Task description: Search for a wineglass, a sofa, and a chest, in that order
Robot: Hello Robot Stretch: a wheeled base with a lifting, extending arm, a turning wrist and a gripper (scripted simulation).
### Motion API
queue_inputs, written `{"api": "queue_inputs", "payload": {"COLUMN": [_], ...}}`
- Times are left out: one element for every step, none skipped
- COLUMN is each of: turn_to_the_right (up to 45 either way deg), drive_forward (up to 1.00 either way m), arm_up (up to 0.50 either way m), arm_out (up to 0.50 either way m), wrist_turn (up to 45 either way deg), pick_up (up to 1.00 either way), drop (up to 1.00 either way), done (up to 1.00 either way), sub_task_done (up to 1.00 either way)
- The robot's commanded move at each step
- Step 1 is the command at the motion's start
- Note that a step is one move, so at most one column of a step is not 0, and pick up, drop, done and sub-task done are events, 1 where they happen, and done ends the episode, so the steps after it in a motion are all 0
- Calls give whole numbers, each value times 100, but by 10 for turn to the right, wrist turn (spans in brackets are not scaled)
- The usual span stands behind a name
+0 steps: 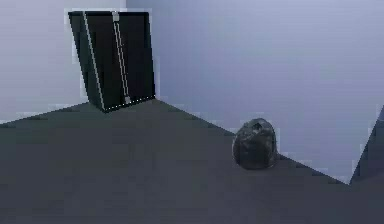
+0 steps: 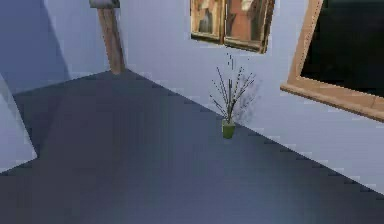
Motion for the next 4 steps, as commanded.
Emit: {"api": "queue_inputs", "payload": {"turn_to_the_right": [0, -420, 0, -30], "drive_forward": [70, 0, 45, 0], "arm_up": [0, 0, 0, 0], "arm_out": [0, 0, 0, 0], "wrist_turn": [0, 0, 0, 0], "pick_up": [0, 0, 0, 0], "drop": [0, 0, 0, 0], "done": [0, 0, 0, 0], "sub_task_done": [0, 0, 0, 0]}}
